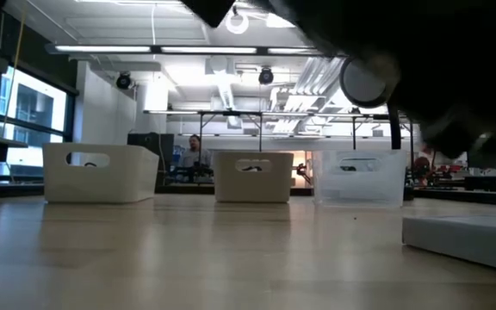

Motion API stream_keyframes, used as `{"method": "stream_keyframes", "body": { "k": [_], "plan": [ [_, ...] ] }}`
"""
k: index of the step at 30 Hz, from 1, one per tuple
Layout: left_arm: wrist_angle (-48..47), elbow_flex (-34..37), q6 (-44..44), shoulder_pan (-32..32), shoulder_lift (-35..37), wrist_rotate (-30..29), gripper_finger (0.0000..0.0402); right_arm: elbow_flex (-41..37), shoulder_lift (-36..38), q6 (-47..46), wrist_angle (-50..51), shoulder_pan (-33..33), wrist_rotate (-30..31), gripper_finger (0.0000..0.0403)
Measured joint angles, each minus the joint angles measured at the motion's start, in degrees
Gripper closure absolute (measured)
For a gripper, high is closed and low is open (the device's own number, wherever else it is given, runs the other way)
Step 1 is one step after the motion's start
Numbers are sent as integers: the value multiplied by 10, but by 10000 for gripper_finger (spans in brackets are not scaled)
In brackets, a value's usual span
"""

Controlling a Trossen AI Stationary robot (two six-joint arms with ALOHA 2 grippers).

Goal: Pick and place items into bin
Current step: Put the card reader box into the transparent bin

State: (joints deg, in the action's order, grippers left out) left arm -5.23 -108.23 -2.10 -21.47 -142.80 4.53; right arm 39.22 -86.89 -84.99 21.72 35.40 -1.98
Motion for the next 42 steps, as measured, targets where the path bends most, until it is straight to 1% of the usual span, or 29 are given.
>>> {"method": "stream_keyframes", "body": {
  "k": [3,8,14,17,21,25,27,30,34,37,42],
  "plan": [
    [-25,-1,20,9,1,-14,369,0,0,0,1,0,0,402],
    [-47,-2,25,31,3,-19,398,0,0,0,1,0,-4,401],
    [-57,-2,39,60,3,-14,389,0,0,-1,1,1,-28,401],
    [-75,-2,39,72,4,-13,390,0,4,-13,3,10,-28,402],
    [-92,-2,40,86,3,-14,400,0,22,-29,6,22,-15,399],
    [-108,-2,40,95,4,-13,397,0,47,-47,35,26,21,400],
    [-120,-2,40,100,5,-13,396,-11,61,-57,29,27,35,402],
    [-138,-2,39,105,6,-14,398,-49,89,-77,-23,27,63,399],
    [-156,-2,35,107,11,-13,400,-124,128,-99,-153,26,96,395],
    [-162,-2,32,106,14,-14,399,-175,145,-113,-224,26,101,397],
    [-185,0,23,106,26,-13,400,-232,149,-121,-325,22,108,393]
  ]
}}
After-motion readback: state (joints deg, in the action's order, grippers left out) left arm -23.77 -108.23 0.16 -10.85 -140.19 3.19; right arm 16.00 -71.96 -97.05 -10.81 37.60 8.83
